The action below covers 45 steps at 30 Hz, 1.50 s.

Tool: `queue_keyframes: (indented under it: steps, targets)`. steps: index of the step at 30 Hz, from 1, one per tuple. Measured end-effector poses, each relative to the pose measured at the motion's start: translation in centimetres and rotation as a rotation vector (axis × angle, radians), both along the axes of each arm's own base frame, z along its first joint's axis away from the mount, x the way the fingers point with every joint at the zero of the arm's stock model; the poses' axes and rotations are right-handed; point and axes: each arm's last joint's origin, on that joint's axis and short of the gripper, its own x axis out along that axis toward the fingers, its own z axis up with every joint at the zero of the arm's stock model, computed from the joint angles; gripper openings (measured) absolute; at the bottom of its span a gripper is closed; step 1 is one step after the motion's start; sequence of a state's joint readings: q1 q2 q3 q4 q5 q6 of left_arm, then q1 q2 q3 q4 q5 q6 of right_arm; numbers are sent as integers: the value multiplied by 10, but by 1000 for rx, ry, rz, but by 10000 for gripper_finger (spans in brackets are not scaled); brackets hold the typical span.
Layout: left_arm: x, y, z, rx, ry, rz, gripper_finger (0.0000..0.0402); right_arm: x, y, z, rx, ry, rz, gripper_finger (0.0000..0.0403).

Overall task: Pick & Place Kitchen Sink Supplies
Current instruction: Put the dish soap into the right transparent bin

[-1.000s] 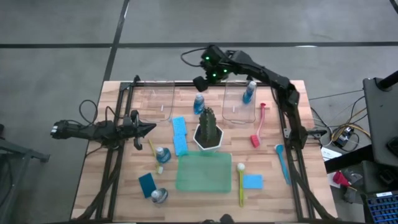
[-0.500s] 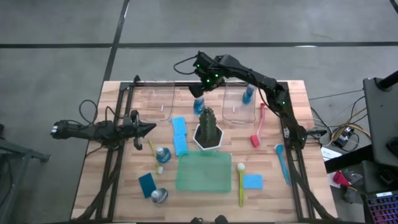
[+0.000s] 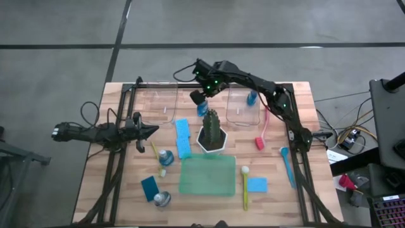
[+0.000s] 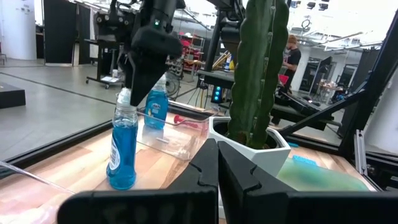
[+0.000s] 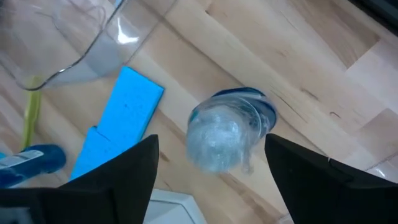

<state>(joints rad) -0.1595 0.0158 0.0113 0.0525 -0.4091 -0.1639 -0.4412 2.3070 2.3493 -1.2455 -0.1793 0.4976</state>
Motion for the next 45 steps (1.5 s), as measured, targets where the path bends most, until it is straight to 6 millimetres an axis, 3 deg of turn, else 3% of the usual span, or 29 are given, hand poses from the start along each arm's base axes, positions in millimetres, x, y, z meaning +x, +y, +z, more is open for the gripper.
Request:
queue_keyframes:
  steps: [8, 25, 38, 45]
  targets:
    - [0, 0, 0, 0, 0, 0, 0, 1, 1, 0, -9, 3, 0, 246]
    - [0, 0, 0, 0, 0, 0, 0, 0, 1, 0, -26, 6, 13, 122]
    - [0, 0, 0, 0, 0, 0, 0, 0, 1, 3, -35, 1, 28, 124]
    - [0, 0, 0, 0, 0, 0, 0, -6, 4, 19, -53, -31, 29, 120]
